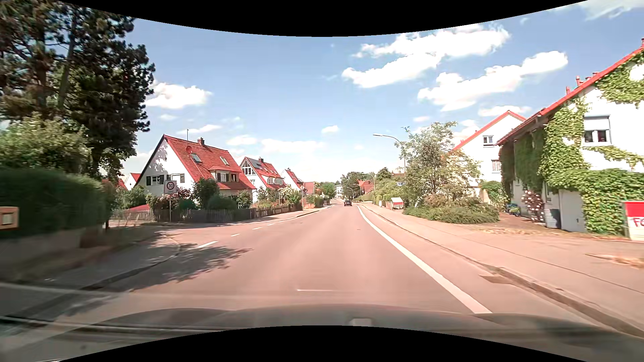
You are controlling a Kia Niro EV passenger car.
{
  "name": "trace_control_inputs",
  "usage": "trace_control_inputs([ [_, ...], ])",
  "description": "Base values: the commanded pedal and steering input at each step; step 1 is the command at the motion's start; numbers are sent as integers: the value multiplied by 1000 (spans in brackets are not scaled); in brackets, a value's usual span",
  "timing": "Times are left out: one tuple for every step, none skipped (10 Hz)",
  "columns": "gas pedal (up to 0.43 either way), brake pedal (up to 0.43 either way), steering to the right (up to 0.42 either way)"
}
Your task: Follow the waypoints while adhering to traffic rules and regulations
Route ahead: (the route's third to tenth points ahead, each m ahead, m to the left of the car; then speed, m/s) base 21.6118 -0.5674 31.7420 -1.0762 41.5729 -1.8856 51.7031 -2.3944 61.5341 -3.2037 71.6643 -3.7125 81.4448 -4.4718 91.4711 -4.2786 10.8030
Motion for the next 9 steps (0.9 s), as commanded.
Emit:
trace_control_inputs([
  [118, 0, 4],
  [118, 0, 4],
  [118, 0, 5],
  [118, 0, 6],
  [118, 0, 7],
  [118, 0, 7],
  [118, 0, 7],
  [118, 0, 7],
  [118, 0, 6],
])
